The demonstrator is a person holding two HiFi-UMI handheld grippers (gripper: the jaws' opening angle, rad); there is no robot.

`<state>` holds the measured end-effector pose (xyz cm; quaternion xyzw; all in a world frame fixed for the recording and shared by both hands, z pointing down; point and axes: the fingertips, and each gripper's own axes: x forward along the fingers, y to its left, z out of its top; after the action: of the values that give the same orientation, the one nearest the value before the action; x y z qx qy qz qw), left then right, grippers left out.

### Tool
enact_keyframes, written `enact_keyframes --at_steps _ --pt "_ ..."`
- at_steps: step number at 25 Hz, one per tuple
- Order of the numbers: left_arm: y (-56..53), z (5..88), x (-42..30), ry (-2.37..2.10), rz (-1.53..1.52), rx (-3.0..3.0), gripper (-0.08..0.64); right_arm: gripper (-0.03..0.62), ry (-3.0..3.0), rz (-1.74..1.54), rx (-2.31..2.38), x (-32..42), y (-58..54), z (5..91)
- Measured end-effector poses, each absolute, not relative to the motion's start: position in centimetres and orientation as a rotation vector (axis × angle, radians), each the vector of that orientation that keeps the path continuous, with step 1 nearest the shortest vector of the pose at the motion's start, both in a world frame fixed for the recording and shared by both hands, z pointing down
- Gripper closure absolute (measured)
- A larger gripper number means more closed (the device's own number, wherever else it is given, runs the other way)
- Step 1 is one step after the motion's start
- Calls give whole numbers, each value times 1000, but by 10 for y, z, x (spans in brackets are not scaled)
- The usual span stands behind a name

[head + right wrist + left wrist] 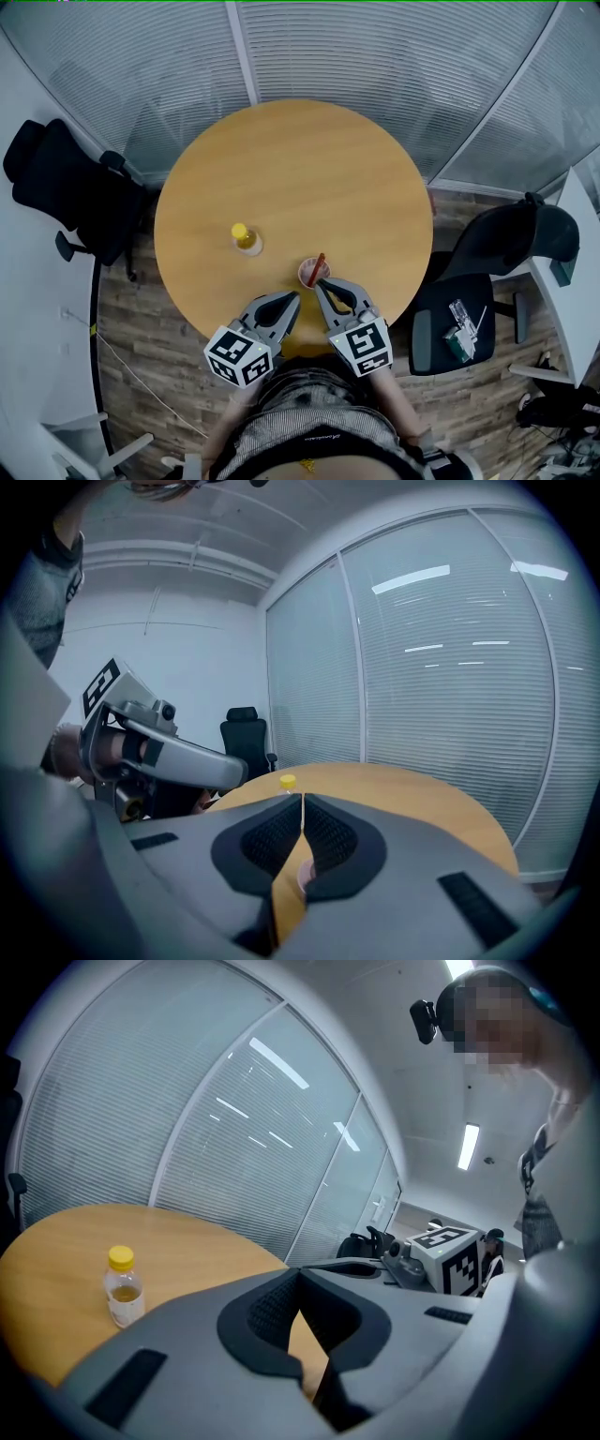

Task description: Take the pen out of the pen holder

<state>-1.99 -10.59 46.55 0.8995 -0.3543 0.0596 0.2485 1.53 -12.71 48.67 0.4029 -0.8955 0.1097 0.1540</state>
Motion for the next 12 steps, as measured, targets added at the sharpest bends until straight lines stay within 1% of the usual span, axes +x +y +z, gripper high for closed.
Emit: enact_keyframes --at_steps 12 --pt "-112 473 -39 -934 184 2436 557 569 -2434 394 1208 20 -145 539"
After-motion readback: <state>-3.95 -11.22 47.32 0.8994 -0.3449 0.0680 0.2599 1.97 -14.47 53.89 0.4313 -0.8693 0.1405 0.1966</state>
